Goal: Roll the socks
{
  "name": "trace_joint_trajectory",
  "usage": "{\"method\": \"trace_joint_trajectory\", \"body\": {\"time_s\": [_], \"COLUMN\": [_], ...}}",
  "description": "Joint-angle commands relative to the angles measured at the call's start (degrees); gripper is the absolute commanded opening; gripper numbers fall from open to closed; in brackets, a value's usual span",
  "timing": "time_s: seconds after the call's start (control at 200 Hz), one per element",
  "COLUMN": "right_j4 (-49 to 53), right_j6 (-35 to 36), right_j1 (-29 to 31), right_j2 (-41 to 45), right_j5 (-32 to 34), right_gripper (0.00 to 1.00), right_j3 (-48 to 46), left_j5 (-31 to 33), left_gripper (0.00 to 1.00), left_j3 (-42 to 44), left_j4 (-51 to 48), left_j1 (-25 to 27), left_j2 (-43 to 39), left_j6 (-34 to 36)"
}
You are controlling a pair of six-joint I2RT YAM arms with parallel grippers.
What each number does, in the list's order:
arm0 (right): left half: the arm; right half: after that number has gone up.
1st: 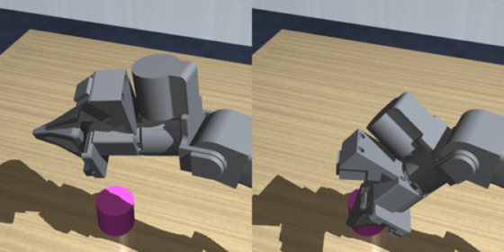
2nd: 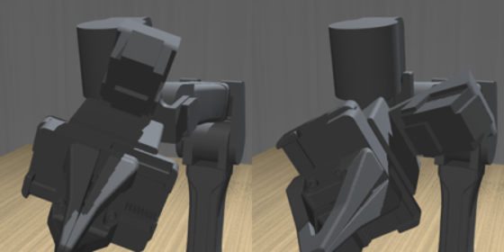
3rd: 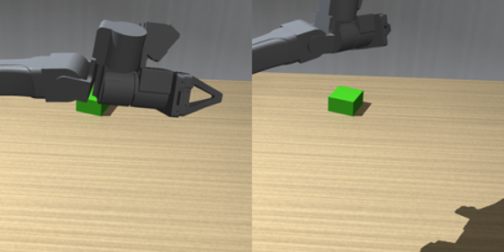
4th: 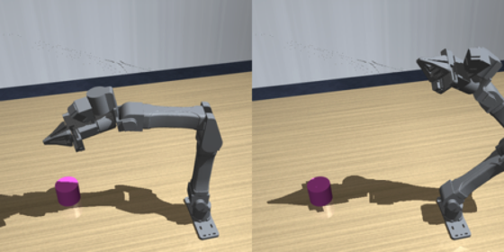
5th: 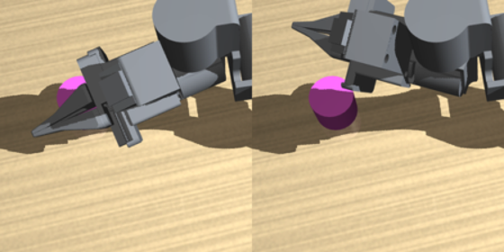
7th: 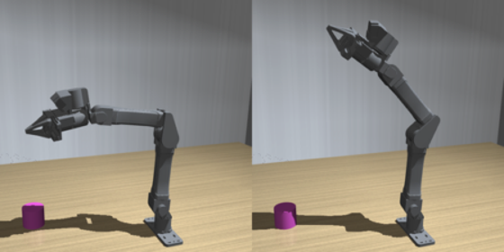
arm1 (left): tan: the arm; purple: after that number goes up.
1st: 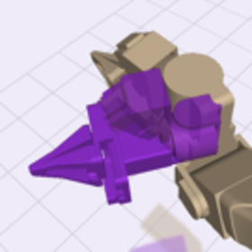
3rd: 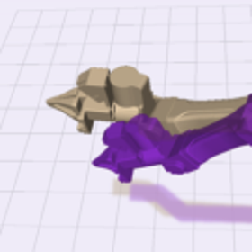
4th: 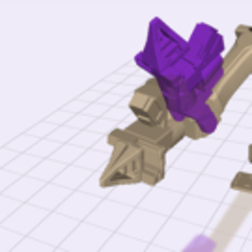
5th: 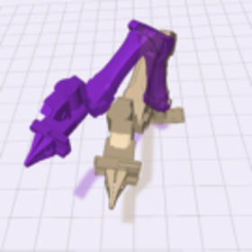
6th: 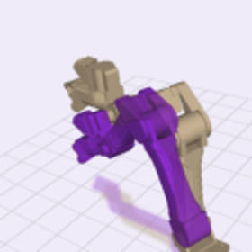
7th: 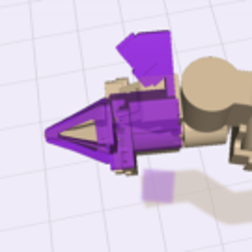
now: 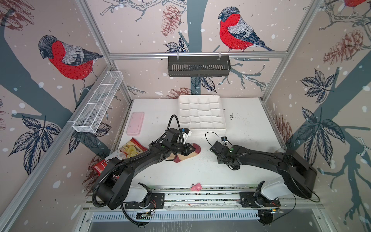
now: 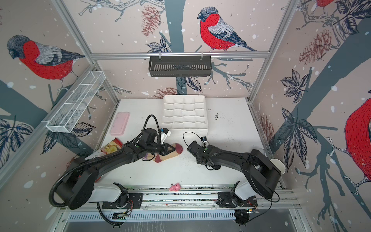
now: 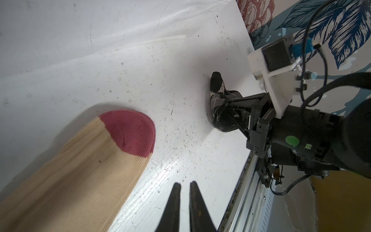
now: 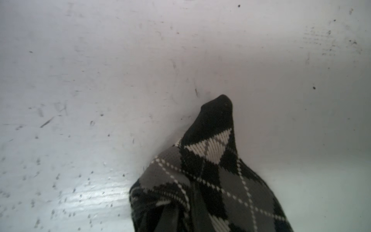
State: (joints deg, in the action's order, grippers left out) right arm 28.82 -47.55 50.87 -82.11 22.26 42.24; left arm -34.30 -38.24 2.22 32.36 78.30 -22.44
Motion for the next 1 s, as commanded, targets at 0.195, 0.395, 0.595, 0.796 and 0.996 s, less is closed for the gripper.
{"method": "trace_joint_trajectory", "body": {"time_s": [0.195,0.395,0.595,0.796,0.996], "right_j4": [-7.44,-18.47,-32.65,-30.02,-31.74], "right_j6": [7.80,3.82,-3.14,1.53,4.17], "right_j1": [-12.33,-19.89,-21.03,-22.14,-24.15], "right_j2": [20.39,24.20,17.94,11.66,4.08], "right_j5": [-30.01,-54.52,-69.71,-72.48,-77.51], "right_gripper": [0.00,0.00,0.01,0.02,0.02], "right_j3": [-1.85,-5.76,-10.17,-10.11,-11.68], "left_j5": [0.65,-0.01,-0.86,-1.67,-2.86], "left_gripper": [0.13,0.13,0.14,0.14,0.14], "left_j3": [-5.17,-8.37,-10.59,-11.51,-11.28], "left_j4": [-4.92,-8.54,-10.43,-10.70,-8.66], "left_j1": [-0.10,0.12,1.27,2.87,3.32], "left_j2": [-1.16,-1.30,-0.88,1.28,6.25], "left_j6": [2.77,4.48,5.80,6.50,6.84]}}
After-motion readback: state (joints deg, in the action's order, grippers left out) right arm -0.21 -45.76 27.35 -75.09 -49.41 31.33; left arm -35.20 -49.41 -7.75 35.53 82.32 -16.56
